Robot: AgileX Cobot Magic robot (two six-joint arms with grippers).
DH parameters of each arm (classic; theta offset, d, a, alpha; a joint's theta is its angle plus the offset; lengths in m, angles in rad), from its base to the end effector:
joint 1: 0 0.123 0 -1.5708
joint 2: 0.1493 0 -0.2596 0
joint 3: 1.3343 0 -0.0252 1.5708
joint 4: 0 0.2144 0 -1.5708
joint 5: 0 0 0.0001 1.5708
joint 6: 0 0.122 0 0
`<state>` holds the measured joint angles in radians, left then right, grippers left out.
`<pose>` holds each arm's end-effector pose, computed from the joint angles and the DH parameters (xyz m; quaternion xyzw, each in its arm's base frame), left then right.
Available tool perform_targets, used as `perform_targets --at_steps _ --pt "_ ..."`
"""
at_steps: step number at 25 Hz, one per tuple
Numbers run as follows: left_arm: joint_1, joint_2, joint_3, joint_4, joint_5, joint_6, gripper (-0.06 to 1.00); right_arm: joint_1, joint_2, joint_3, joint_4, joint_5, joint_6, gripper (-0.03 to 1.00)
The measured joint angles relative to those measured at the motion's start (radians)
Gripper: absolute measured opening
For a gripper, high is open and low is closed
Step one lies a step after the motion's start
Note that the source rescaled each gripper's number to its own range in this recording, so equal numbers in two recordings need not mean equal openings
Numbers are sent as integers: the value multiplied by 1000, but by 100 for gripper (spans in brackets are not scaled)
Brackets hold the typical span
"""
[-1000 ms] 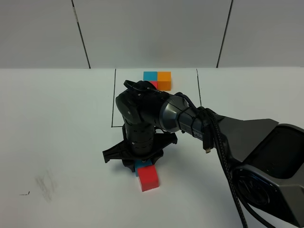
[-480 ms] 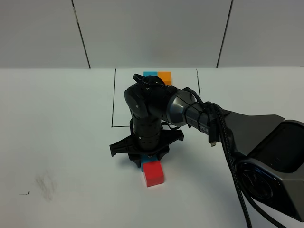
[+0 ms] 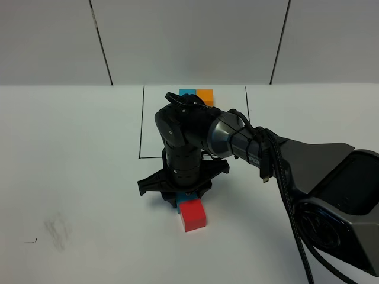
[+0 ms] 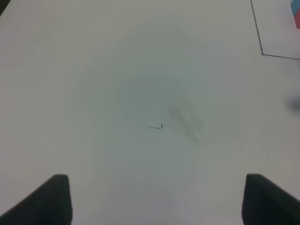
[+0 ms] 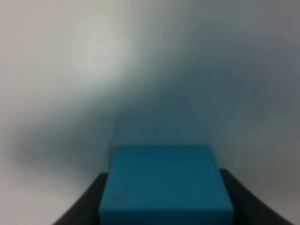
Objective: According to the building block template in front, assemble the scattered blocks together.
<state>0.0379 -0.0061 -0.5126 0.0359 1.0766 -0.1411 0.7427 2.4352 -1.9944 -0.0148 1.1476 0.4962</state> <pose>0.0134 0.0044 0.2475 -0.0772 0.8489 -0.0091 0.5229 0.3242 0.2954 0.0880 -0.1256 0.9914 0.0146 0.0323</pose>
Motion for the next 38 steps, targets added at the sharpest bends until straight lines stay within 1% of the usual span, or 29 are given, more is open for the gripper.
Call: perform_targets --at_steps 7,9,11,14,17,19,20,23,30,35,38 --pt "0 0 0 0 0 0 100 0 0 0 1 -1 -36 20" --pt "0 0 0 0 0 0 100 0 0 0 2 -2 -45 22" --pt "0 0 0 0 0 0 100 0 2 0 2 -2 -52 32" --pt "0 0 0 0 0 0 100 -1 8 0 4 -2 -58 61" --pt "0 0 0 0 0 0 100 -1 9 0 6 -2 -60 86" --pt "0 0 0 0 0 0 100 -1 9 0 7 -2 -60 95" --pt "0 0 0 0 0 0 100 -1 9 0 7 -2 -60 97" --pt "0 0 0 0 0 0 100 -1 1 0 -2 -8 -60 100" --pt "0 0 0 0 0 0 100 -1 -114 0 -72 -23 -68 97" --pt "0 0 0 0 0 0 100 -2 -235 0 -178 -8 -80 95" --pt "0 0 0 0 0 0 100 -10 -315 0 -258 43 -83 93"
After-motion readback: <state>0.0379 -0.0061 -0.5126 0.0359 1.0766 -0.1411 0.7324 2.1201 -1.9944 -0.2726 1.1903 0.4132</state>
